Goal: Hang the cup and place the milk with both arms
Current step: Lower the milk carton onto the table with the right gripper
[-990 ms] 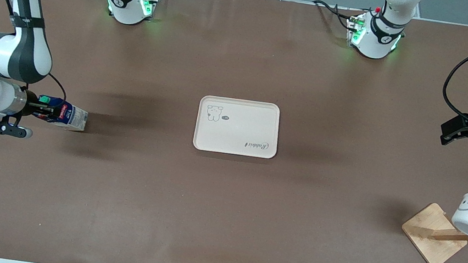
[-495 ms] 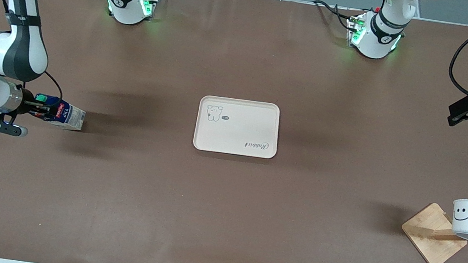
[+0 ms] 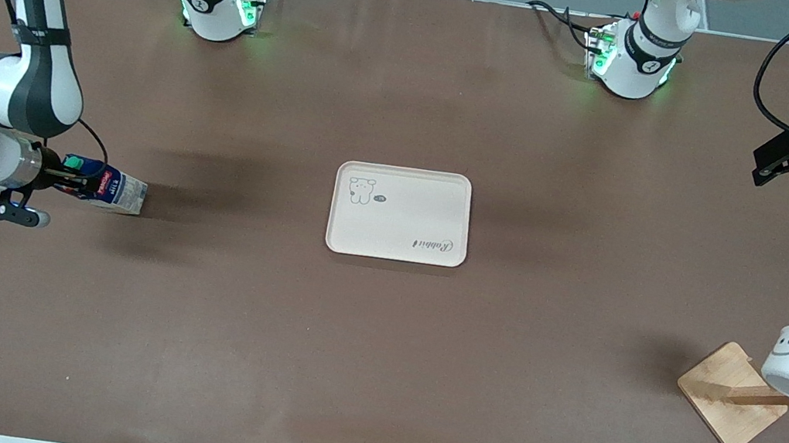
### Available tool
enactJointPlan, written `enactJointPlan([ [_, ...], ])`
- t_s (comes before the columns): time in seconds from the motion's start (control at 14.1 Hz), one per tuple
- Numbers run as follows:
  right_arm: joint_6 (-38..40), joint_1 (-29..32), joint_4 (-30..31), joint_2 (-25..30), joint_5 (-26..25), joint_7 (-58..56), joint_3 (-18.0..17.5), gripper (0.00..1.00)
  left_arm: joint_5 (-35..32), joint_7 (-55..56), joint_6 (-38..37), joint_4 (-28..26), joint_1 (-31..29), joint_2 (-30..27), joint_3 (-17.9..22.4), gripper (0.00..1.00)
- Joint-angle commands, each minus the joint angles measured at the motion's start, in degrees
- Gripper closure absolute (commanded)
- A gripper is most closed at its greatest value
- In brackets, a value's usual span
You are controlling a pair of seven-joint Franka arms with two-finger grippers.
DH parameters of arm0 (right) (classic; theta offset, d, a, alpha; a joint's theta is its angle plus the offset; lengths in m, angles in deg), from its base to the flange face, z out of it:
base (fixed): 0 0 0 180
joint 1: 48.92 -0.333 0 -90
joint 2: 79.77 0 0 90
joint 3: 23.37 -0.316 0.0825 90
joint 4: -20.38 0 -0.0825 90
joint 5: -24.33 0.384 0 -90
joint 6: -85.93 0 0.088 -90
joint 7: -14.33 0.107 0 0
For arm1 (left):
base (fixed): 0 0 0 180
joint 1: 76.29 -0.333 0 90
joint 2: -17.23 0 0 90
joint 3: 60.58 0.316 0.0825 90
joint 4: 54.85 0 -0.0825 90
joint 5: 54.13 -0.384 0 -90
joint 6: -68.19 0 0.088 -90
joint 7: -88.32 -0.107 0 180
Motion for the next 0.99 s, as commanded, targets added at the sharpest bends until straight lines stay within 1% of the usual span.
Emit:
enactJointPlan([
  [0.0,-1.85,1.52,2.60,1.65,0.48,0.63,-1.18,0.54,1.32,-0.62,0.54,-1.14,0.42,-0.32,0.73,0.00],
  [0.07,-1.76,1.52,2.51,1.56,0.48,0.63,-1.18,0.18,1.32,-0.62,0.37,-1.14,0.50,-0.41,0.55,0.00],
  [0.14,-1.76,1.52,2.42,1.38,0.57,0.63,-1.26,0.00,1.40,-0.36,-0.15,-1.14,0.50,-0.67,0.38,0.00],
  [0.28,-0.71,1.35,2.07,1.29,0.57,0.37,-1.26,0.00,1.40,-0.53,-1.21,-0.88,0.42,-0.85,0.46,0.00],
  [0.49,4.03,0.91,-0.04,1.30,0.74,0.19,-1.70,0.00,1.32,-0.27,-2.70,-0.88,0.42,-1.11,0.38,0.00],
  [0.71,10.79,0.47,-3.45,1.30,5.04,-0.25,-1.62,0.00,1.40,-0.45,-2.80,-0.79,0.33,-1.20,0.46,0.00],
  [0.92,15.10,-0.06,-7.06,1.30,5.14,-0.16,-1.62,0.00,1.32,-0.45,-2.80,-0.79,0.42,-1.20,0.29,0.00],
])
